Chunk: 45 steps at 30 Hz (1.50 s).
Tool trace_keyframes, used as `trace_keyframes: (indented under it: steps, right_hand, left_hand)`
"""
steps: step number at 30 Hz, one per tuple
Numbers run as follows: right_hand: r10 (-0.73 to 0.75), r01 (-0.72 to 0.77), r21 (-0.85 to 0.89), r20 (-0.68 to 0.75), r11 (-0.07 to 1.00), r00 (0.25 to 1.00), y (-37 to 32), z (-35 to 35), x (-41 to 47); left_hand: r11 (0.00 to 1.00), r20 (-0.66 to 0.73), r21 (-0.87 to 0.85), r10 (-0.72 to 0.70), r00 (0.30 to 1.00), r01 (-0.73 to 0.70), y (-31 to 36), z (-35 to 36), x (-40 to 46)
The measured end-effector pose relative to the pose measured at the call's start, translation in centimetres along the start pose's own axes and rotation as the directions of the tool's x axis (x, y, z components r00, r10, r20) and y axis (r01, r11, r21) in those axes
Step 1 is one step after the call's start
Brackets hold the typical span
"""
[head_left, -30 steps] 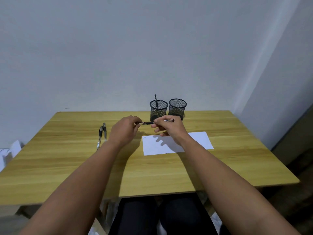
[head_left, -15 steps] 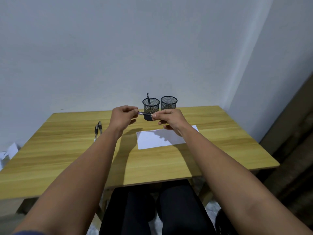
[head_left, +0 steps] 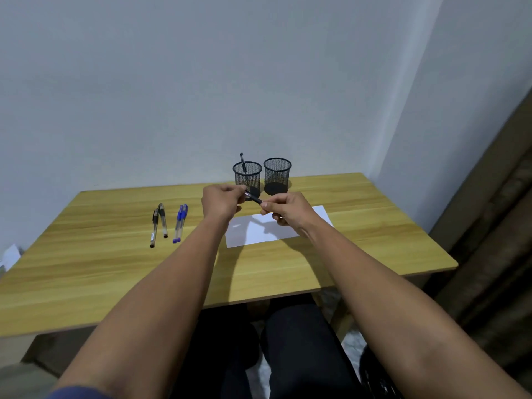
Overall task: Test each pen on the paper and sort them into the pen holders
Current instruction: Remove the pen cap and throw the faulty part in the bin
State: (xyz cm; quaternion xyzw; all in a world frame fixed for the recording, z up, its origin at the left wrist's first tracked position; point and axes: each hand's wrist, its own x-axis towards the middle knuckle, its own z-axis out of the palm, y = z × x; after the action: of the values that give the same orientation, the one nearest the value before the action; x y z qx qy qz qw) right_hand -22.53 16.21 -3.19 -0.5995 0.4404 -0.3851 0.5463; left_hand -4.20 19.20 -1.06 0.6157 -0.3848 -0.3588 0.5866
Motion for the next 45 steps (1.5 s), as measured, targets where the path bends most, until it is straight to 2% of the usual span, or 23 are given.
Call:
trace_keyframes:
  steps: [2, 4, 6, 9, 12, 16, 19, 24, 26, 28, 33, 37, 42, 45]
  right_hand:
    - [0.007, -0.008, -0.033, -0.023, 0.999, 1.0, -0.1, -0.9, -0.4]
    - [-0.024, 0.016, -0.132, -0.055, 0.991, 0.998, -0.6, -2.5, -0.7]
    - [-0.061, 0.027, -0.249, -0.129, 0.968, 0.99, -0.9, -4.9, -0.9]
    - [-0.1, -0.021, -0.348, -0.326, 0.937, 0.94, -0.4, -9.5, -2.0]
    - [-0.118, -0.139, -0.436, -0.513, 0.889, 0.85, 1.1, -14.9, -3.9]
    - [-0.118, -0.29, -0.449, -0.687, 0.845, 0.717, 3.5, -21.4, -7.4]
    - [-0.127, -0.356, -0.417, -0.779, 0.836, 0.614, 5.3, -25.4, -10.3]
    - [-0.108, -0.424, -0.288, -0.91, 0.859, 0.4, 9.0, -30.3, -15.6]
    - [-0.055, -0.465, -0.209, -0.945, 0.861, 0.322, 11.3, -31.5, -17.5]
    - [0.01, -0.517, -0.141, -0.96, 0.844, 0.278, 14.2, -32.1, -19.1]
    - [0.226, -0.636, 0.007, -0.938, 0.772, 0.263, 20.9, -31.2, -22.2]
    - [0.32, -0.72, 0.043, -0.913, 0.692, 0.253, 24.9, -30.2, -23.8]
    - [0.354, -0.782, 0.038, -0.904, 0.622, 0.238, 26.2, -30.3, -24.7]
    - [0.35, -0.787, 0.03, -0.906, 0.616, 0.239, 25.6, -30.7, -24.8]
  left_hand:
    - [0.999, 0.024, 0.026, 0.03, 0.999, -0.03, 0.5, 1.3, 0.1]
    - [0.989, 0.071, 0.087, 0.114, 0.991, -0.12, 1.5, 3.3, 0.1]
    - [0.935, 0.171, 0.244, 0.22, 0.96, -0.257, 2.1, 6.2, -0.5]
    - [0.745, 0.335, 0.473, 0.342, 0.878, -0.47, 1.4, 10.8, -2.4]
    - [0.573, 0.509, 0.564, 0.325, 0.797, -0.594, -0.4, 15.6, -4.3]
    - [0.324, 0.724, 0.553, 0.268, 0.635, -0.767, -2.3, 21.9, -6.4]
    - [0.221, 0.823, 0.492, 0.197, 0.532, -0.842, -3.4, 26.0, -7.9]
    - [0.186, 0.875, 0.425, 0.165, 0.455, -0.886, -6.3, 30.3, -9.5]
    - [0.154, 0.875, 0.433, 0.166, 0.456, -0.888, -7.8, 31.0, -9.8]
    - [0.17, 0.856, 0.458, 0.183, 0.484, -0.873, -8.7, 31.3, -9.9]
    - [0.165, 0.848, 0.456, 0.218, 0.483, -0.874, -9.3, 31.4, -9.5]
    - [0.174, 0.851, 0.441, 0.23, 0.472, -0.88, -9.5, 31.5, -9.6]
    - [0.182, 0.849, 0.438, 0.237, 0.471, -0.88, -9.5, 31.5, -9.5]
    - [0.189, 0.846, 0.446, 0.23, 0.481, -0.875, -9.4, 31.5, -9.8]
